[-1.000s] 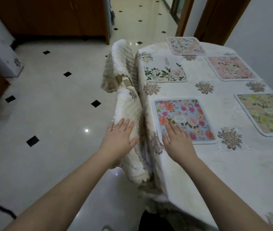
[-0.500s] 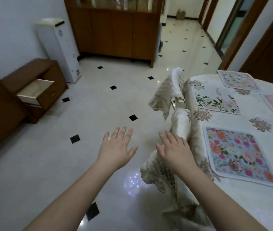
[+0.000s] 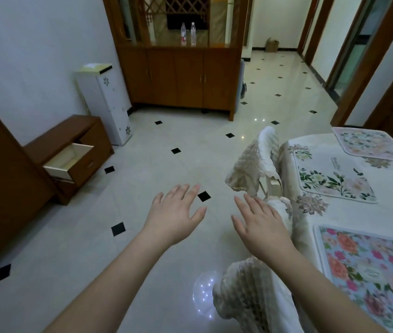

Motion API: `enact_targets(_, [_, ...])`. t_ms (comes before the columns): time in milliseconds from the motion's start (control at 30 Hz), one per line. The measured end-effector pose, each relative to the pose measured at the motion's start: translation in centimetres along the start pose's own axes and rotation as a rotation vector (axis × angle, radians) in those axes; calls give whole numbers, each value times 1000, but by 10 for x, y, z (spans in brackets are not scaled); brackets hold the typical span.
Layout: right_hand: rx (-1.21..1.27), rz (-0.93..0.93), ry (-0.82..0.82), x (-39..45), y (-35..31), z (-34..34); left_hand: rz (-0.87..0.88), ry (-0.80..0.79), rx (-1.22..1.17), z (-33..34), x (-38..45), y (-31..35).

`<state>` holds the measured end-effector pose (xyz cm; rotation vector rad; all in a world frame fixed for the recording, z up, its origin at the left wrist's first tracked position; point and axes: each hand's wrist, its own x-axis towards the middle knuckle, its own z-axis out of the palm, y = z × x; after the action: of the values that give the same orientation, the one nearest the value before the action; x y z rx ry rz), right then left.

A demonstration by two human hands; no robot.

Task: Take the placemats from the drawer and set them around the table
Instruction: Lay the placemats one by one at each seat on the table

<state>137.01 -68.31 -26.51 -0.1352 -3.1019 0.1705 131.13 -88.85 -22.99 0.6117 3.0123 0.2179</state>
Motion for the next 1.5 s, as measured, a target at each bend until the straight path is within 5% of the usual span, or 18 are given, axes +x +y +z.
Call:
enact_targets(367, [31, 2, -46, 96, -23, -19, -92, -13, 71, -18, 67, -40])
enact_targets(933, [16, 44, -28, 277, -138, 2, -35, 8, -12, -38, 223, -202])
enact_targets(1500, [-30, 246, 97, 455, -25, 30, 163, -17, 160, -19, 459, -149])
